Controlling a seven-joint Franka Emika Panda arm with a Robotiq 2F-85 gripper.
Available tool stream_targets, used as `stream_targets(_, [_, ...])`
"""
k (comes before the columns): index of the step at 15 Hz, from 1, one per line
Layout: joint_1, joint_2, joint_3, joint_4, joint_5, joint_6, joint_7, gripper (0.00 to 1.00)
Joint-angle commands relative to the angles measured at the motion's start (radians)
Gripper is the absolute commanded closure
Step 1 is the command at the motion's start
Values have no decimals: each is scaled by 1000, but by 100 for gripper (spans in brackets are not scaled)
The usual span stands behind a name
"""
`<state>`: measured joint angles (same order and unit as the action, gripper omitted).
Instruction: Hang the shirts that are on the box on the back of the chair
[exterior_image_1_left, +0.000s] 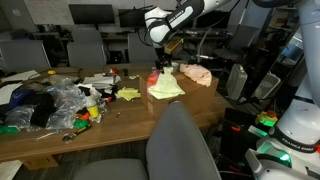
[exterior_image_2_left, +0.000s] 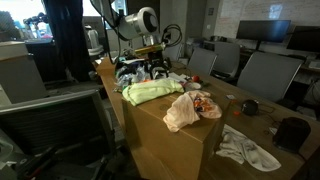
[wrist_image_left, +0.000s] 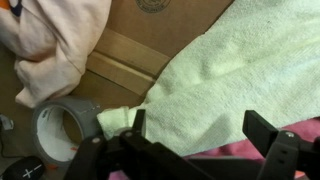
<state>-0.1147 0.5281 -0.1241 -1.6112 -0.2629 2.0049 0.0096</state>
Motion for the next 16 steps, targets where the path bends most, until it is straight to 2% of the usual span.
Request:
stream_targets(1, [-24,14,12,-12,64,37,-22,0])
stream_targets(6, [-33,30,20,-17,113,107,-47,0])
stream_targets(16, [-19,51,-8,-84,67,238,-30,0])
